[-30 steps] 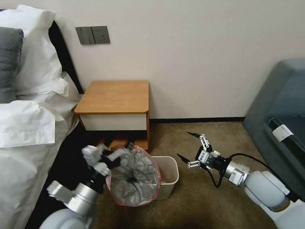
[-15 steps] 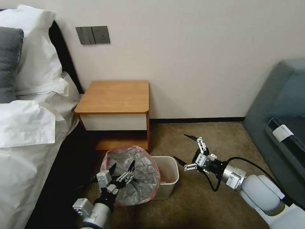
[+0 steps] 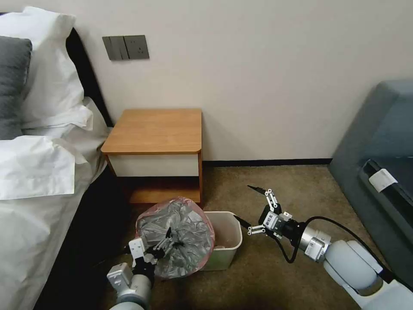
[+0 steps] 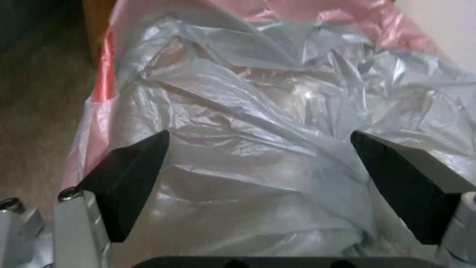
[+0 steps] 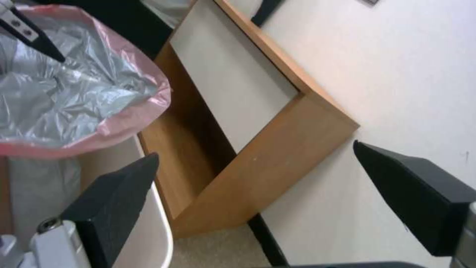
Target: Pick up the garbage bag from the table and place it over the trash can.
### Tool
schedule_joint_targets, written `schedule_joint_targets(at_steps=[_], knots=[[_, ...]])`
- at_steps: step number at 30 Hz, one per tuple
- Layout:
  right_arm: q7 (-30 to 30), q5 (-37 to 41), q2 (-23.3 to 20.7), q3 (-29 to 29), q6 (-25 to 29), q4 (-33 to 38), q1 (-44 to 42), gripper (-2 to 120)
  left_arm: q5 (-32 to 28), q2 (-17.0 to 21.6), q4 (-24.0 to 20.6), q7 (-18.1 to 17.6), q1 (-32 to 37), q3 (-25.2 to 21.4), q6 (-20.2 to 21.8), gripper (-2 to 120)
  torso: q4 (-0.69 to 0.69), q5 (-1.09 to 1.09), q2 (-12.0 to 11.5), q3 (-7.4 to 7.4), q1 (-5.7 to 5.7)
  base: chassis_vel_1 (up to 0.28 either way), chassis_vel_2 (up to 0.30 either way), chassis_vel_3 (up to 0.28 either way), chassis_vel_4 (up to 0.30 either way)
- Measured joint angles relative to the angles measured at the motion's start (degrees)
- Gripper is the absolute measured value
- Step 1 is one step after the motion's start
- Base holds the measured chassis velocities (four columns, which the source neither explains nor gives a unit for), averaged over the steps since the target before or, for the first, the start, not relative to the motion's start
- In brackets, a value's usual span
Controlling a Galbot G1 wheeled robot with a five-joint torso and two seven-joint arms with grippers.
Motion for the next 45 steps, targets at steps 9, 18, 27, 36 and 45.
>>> schedule_joint_targets(at_steps=[9,18,27,36,45], knots=[[0.5,-0.1,0.8,0.3,1.0,-0.3,-0.9,100,-2.3,-1.1,1.1,-0.9,-1.2,-0.1,4.0,79,0.00,0.00,0.0,0.00,0.00,0.000,0.000,0.000,0.000],[1.0,-0.1,0.8,0.8,1.5,-0.4,-1.3,100,-1.8,-1.2,2.7,-1.0,-1.9,-1.0,6.0,79,0.00,0.00,0.0,0.00,0.00,0.000,0.000,0.000,0.000],[1.8,-0.2,0.8,0.7,1.4,-0.2,-1.3,100,0.0,-1.5,2.6,-0.2,-1.5,-1.0,6.2,45,0.00,0.00,0.0,0.00,0.00,0.000,0.000,0.000,0.000],[2.2,-0.4,0.8,0.5,1.2,0.5,-1.5,100,1.7,-2.0,2.7,-0.3,-0.9,-0.6,2.7,13,0.00,0.00,0.0,0.00,0.00,0.000,0.000,0.000,0.000],[2.8,-0.4,0.4,0.8,1.1,1.7,-2.1,100,4.4,-3.2,2.4,-0.3,0.0,0.3,-0.1,12,0.00,0.00,0.0,0.00,0.00,0.000,0.000,0.000,0.000]])
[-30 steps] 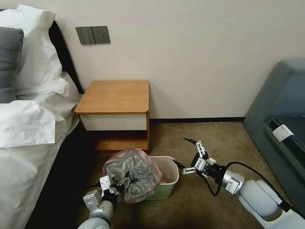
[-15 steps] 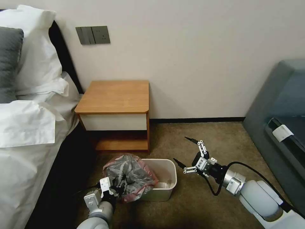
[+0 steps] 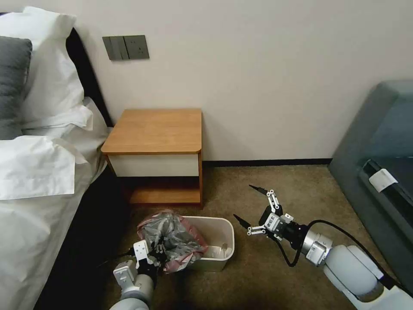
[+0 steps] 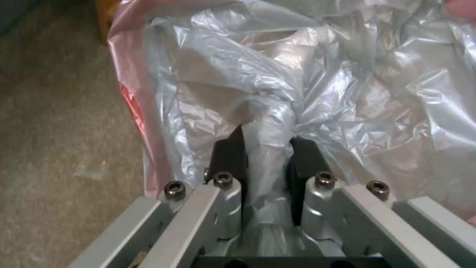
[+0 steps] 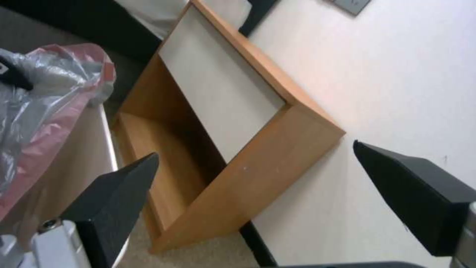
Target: Pick up the garbage bag from the table and place it over the trash can.
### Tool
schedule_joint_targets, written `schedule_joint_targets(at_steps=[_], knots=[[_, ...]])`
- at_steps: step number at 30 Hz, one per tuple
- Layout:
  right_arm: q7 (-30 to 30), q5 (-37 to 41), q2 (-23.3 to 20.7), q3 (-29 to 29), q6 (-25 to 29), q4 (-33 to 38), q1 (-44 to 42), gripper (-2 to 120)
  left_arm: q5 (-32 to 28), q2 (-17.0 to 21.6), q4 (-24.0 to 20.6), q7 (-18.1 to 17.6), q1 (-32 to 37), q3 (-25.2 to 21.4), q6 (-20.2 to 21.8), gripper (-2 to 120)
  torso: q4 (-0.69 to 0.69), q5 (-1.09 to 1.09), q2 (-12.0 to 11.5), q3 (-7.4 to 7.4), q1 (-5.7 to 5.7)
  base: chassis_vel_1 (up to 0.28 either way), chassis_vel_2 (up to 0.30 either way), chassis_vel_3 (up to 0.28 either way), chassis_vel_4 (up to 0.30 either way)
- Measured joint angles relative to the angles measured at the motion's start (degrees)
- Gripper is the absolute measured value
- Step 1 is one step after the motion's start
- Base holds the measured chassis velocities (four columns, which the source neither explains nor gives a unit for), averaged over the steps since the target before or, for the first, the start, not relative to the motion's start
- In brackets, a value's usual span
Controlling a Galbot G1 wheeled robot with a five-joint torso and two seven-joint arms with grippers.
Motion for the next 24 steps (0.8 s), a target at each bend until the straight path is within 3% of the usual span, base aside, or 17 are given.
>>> schedule_joint_targets(at_steps=[2,5,6,10,14,17,18,20,24], knots=[[0.4,0.0,0.0,0.0,0.0,0.2,0.0,100,0.7,-0.4,-0.1,-0.1,0.2,0.1,-1.2,12,0.00,0.00,0.0,0.00,0.00,0.000,0.000,0.000,0.000],[3.6,4.7,0.3,-2.1,-1.7,2.2,-0.4,100,4.9,-1.8,-0.2,-0.3,1.0,0.3,-7.8,12,0.00,0.00,0.0,0.00,0.00,0.000,0.000,0.000,0.000],[3.6,4.7,0.3,-2.1,-1.7,2.2,-0.4,100,4.9,-1.8,-0.2,-0.3,1.0,0.3,-7.8,12,0.00,0.00,0.0,0.00,0.00,0.000,0.000,0.000,0.000],[9.3,19.1,0.5,-9.5,-7.1,7.2,-0.3,100,9.5,-2.5,-2.7,1.5,2.0,0.1,-13.4,12,0.00,0.00,0.0,0.00,0.00,0.000,0.000,0.000,0.000],[9.6,24.0,0.6,-11.7,-9.5,9.3,0.4,100,12.0,-2.8,-3.8,2.9,2.1,-0.6,-15.4,12,0.00,-0.01,0.0,0.00,0.00,0.000,0.000,0.000,0.000],[8.4,34.9,0.6,-16.5,-14.5,12.6,3.3,100,13.7,-2.7,-5.9,5.9,2.3,-2.0,-17.4,12,0.01,-0.01,0.0,0.00,0.00,0.000,0.000,0.000,0.000],[8.4,34.9,0.6,-16.5,-14.5,12.6,3.3,100,13.7,-2.7,-5.9,5.9,2.3,-2.0,-17.4,12,0.01,-0.01,0.0,0.00,0.00,0.000,0.000,0.000,0.000],[9.7,43.6,0.2,-20.7,-20.1,14.2,6.3,100,13.8,-2.4,-6.4,9.0,2.3,-2.7,-19.7,12,0.01,-0.02,0.0,0.00,0.00,0.000,0.000,0.000,0.000],[12.2,47.4,0.5,-24.7,-23.7,13.7,9.7,100,14.6,-2.4,-6.5,10.9,2.5,-2.9,-21.3,12,0.01,-0.01,0.0,0.00,0.00,0.000,0.000,0.000,0.000]])
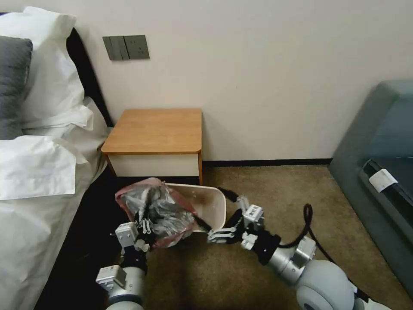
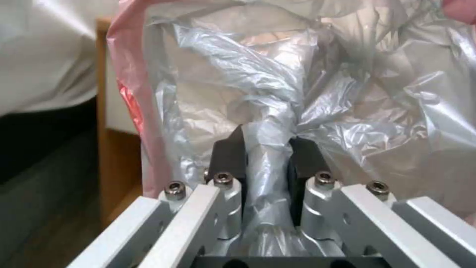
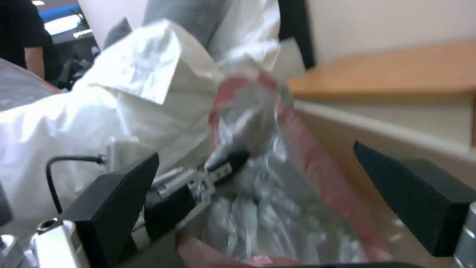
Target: Pick up the garbage bag from the table and place it over the trash can.
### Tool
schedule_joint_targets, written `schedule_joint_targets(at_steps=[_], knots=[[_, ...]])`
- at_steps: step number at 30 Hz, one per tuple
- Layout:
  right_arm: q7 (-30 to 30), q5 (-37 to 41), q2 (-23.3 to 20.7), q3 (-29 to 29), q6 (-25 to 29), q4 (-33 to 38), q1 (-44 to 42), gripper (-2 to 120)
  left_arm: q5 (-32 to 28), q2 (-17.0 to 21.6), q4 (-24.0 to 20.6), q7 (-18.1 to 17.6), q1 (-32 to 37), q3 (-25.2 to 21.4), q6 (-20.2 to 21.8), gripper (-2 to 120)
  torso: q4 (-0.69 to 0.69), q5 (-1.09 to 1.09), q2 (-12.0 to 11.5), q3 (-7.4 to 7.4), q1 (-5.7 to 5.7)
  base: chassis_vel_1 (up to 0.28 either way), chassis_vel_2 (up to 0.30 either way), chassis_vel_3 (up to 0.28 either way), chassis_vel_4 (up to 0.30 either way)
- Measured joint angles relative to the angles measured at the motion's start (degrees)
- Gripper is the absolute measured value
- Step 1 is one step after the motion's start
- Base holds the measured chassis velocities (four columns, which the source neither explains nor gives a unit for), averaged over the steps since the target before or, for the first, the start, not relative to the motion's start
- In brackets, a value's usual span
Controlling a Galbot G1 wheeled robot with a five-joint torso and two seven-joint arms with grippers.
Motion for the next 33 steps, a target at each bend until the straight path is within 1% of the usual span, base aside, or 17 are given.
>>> schedule_joint_targets(at_steps=[2,4,6,9,13,14,15,18,21,22,25,26,27,28,29,30,33], knots=[[2.8,3.1,1.3,-2.8,-2.4,-1.1,3.0,100,1.1,-0.1,0.0,1.2,0.4,0.0,-1.0,12,-0.01,0.00,0.0,0.00,0.00,0.000,0.000,0.000,0.000],[3.7,4.1,2.2,-3.9,-3.2,-2.0,4.6,100,1.6,-0.3,0.0,1.5,0.7,0.1,-1.4,12,-0.01,0.00,0.0,0.00,0.00,0.000,0.000,0.000,0.000],[4.9,3.8,3.9,-5.6,-4.3,-5.1,7.9,100,2.8,-0.6,0.3,2.2,1.2,0.5,-2.4,12,0.01,0.01,0.0,0.00,0.00,0.000,0.000,0.000,0.000],[5.2,2.6,4.9,-6.6,-4.6,-8.5,10.2,100,3.7,-0.6,0.7,2.8,1.7,0.9,-3.1,12,0.00,0.01,0.0,0.01,0.00,0.000,0.000,0.000,0.000],[5.1,2.5,5.4,-7.4,-4.6,-10.7,11.7,100,3.8,-0.6,0.8,3.1,1.9,1.1,-3.4,12,-0.01,0.01,0.0,0.00,0.00,0.000,0.000,0.000,0.000],[5.0,2.5,5.7,-7.7,-4.5,-11.3,12.0,99,3.8,-0.8,0.9,3.1,2.0,1.1,-3.5,12,0.00,0.01,0.0,0.00,0.00,0.000,0.000,0.000,0.000],[4.7,2.3,5.9,-7.9,-4.2,-11.8,12.0,93,3.5,-0.9,0.8,3.0,2.0,1.2,-3.5,12,-0.01,0.01,0.0,0.00,0.00,0.000,0.000,0.000,0.000],[4.5,2.1,6.0,-8.0,-4.0,-11.9,11.9,90,3.2,-0.9,0.9,2.9,2.0,1.2,-3.4,12,0.00,0.01,0.0,0.00,0.00,0.000,0.000,0.000,0.000],[4.0,1.2,6.0,-8.4,-3.5,-12.0,11.7,73,2.7,-0.7,0.8,2.7,1.8,1.1,-3.2,12,-0.01,0.01,0.0,0.00,0.00,0.000,0.000,0.000,0.000],[4.0,1.2,6.0,-8.4,-3.5,-12.0,11.7,73,2.7,-0.7,0.8,2.7,1.8,1.1,-3.2,12,-0.01,0.01,0.0,0.00,0.00,0.000,0.000,0.000,0.000],[3.8,0.8,6.0,-8.4,-3.3,-12.0,11.8,59,2.5,-0.6,0.8,2.6,1.8,1.0,-3.1,12,-0.01,0.01,0.0,0.00,0.00,0.000,0.000,0.000,0.000],[3.8,0.8,6.0,-8.4,-3.3,-12.0,11.8,59,2.5,-0.6,0.8,2.6,1.8,1.0,-3.1,12,-0.01,0.01,0.0,0.00,0.00,0.000,0.000,0.000,0.000],[3.7,0.6,5.9,-8.4,-3.3,-12.0,11.9,52,2.5,-0.5,0.8,2.5,1.8,1.0,-3.1,12,-0.01,0.01,0.0,0.00,0.00,0.000,0.000,0.000,0.000],[3.6,0.5,5.9,-8.4,-3.3,-12.0,11.9,51,2.5,-0.5,0.8,2.5,1.7,1.0,-3.1,12,-0.01,0.01,0.0,0.00,0.00,0.000,0.000,0.000,0.000],[3.5,0.2,5.9,-8.4,-3.2,-12.0,11.9,44,2.3,-0.5,0.8,2.4,1.6,0.9,-3.1,12,-0.01,0.01,0.0,0.00,0.00,0.000,0.000,0.000,0.000],[3.5,0.2,5.9,-8.4,-3.2,-12.0,11.9,44,2.3,-0.5,0.8,2.4,1.6,0.9,-3.1,12,-0.01,0.01,0.0,0.00,0.00,0.000,0.000,0.000,0.000],[3.1,-0.5,6.1,-8.4,-2.8,-12.3,11.8,29,2.1,-0.4,0.8,1.9,1.4,0.7,-2.8,12,-0.01,0.01,0.0,0.00,0.00,0.000,0.000,0.000,0.000]])
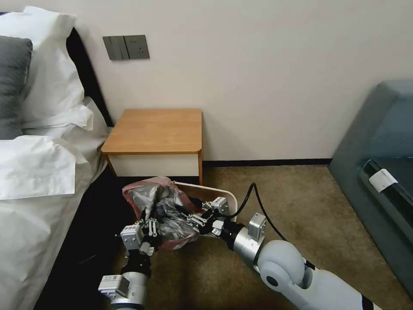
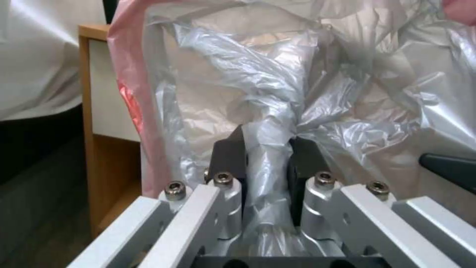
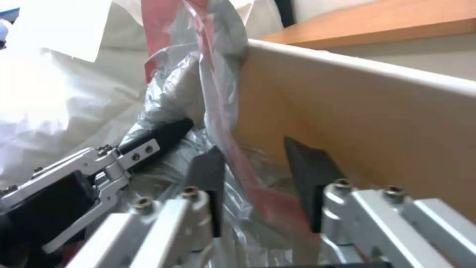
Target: Pick up the garbage bag from the table and place it over the trash can.
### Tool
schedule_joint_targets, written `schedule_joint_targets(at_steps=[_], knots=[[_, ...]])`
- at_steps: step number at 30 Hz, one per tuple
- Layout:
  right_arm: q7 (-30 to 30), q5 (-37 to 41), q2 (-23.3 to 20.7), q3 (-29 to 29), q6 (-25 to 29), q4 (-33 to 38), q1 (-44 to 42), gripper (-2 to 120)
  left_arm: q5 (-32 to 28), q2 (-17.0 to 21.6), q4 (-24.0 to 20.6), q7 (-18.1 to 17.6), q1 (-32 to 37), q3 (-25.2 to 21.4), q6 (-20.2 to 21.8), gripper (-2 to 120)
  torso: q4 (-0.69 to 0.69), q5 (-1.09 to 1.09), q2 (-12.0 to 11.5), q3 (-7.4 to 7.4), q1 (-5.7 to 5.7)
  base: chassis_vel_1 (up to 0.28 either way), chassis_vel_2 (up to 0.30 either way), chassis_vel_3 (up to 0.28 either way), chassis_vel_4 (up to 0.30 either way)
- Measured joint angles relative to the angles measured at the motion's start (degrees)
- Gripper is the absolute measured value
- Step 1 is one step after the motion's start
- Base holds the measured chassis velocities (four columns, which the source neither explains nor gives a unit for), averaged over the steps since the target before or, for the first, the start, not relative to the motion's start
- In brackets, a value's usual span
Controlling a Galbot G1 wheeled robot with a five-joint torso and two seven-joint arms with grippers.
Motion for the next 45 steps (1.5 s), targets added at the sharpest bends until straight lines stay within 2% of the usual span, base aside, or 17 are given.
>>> schedule_joint_targets(at_steps=[3,5,6,8,9,24,34,40,45], knots=[[-0.1,-0.2,0.1,0.0,0.1,-0.1,-0.1,24,-0.1,0.0,-0.1,-0.1,0.0,0.0,0.1,12,0.00,-0.01,0.0,0.00,0.00,0.000,0.000,0.000,0.000],[-0.2,-0.6,0.4,-0.2,0.2,-0.1,-0.2,14,-0.1,0.0,-0.1,-0.2,0.0,0.0,0.1,12,0.00,0.00,0.0,0.00,0.00,0.000,0.000,0.000,0.000],[-0.2,-0.6,0.4,-0.2,0.2,-0.1,-0.2,14,-0.1,0.0,-0.1,-0.2,0.0,0.0,0.1,12,0.00,0.00,0.0,0.00,0.00,0.000,0.000,0.000,0.000],[-0.3,-1.1,0.7,-0.4,0.3,-0.2,-0.1,1,-0.1,-0.1,-0.1,-0.2,0.1,0.0,0.1,12,0.00,0.00,0.0,0.00,0.00,0.000,0.000,0.000,0.000],[-0.3,-1.2,0.8,-0.4,0.4,-0.2,-0.1,0,-0.1,-0.2,-0.1,-0.2,0.2,0.0,0.1,12,0.00,0.00,0.0,0.00,0.00,0.000,0.000,0.000,0.000],[-0.5,-2.5,0.3,1.4,1.3,0.9,-1.4,0,0.4,-0.4,1.1,-0.2,0.2,-0.7,-0.3,12,0.00,0.00,0.0,0.00,0.00,0.000,0.000,0.000,0.000],[-0.7,-0.3,-3.1,9.2,2.0,1.0,-0.3,0,1.3,1.3,3.7,-0.1,1.1,-1.8,-2.8,12,0.00,0.00,0.0,0.00,0.00,0.000,0.000,0.000,0.000],[-1.1,0.0,-5.1,11.0,2.4,-0.7,0.2,0,2.0,1.3,3.7,0.0,1.7,-1.0,-3.6,12,0.00,0.01,0.0,0.00,0.00,0.000,0.000,0.000,0.000],[-1.7,-0.1,-8.3,12.8,2.6,-3.4,0.3,0,2.1,1.6,2.6,1.4,2.6,-0.6,-5.9,12,0.00,0.01,0.0,0.00,0.00,0.000,0.000,0.000,0.000]])
